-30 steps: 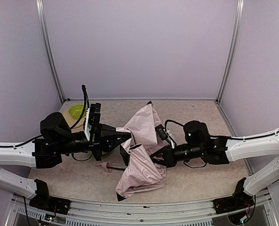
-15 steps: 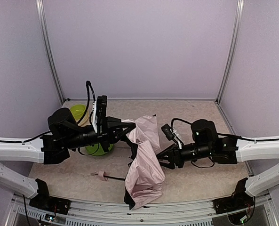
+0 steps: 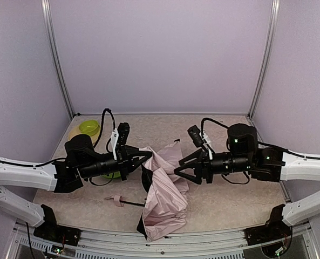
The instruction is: Put away the umbrella
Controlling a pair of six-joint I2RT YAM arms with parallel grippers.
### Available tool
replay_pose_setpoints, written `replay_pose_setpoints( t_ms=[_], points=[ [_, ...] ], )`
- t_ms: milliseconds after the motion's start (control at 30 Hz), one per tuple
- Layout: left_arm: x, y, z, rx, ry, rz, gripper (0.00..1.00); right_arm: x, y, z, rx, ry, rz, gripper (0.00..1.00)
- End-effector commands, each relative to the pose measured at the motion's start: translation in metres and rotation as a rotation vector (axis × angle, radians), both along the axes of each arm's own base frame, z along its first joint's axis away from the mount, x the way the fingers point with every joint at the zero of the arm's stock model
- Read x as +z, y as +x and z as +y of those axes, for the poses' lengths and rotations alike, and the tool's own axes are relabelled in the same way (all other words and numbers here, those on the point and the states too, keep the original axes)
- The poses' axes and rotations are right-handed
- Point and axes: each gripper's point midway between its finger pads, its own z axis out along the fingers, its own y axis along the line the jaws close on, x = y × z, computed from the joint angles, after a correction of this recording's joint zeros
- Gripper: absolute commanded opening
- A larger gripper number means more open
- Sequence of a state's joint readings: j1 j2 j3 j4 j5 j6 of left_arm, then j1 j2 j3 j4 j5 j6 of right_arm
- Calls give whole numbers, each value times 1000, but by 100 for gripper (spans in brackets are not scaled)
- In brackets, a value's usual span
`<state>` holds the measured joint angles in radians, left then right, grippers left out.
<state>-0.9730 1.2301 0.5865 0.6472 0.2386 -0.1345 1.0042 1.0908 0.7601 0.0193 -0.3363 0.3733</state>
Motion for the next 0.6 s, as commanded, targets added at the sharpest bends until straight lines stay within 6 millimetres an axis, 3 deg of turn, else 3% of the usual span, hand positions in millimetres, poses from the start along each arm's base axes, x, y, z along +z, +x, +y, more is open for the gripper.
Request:
replay_pose_setpoints(
  t_ms=[0,167,267,367,433,500,567],
  points=[
    [19,3,3,16,-49,-24,0,-2,-13,35,131,1,-10,58],
    [20,3,5,23,-52,-29,0,-21,-24,53,213,-26,37,54],
    [18,5,7,32,-46,-26,0,-18,-35,57,276,6,35,46],
    [17,6,8,38,-44,-27,0,-18,-34,54,262,8,22,40],
    [17,6,8,34,-44,-27,0,-14,-36,54,270,30,14,25],
    [17,6,7,35,-42,-25,0,-8,-40,56,296,58,10,0],
    [12,13,9,71,-25,-21,0,-1,-44,54,322,66,-5,0]
  ],
)
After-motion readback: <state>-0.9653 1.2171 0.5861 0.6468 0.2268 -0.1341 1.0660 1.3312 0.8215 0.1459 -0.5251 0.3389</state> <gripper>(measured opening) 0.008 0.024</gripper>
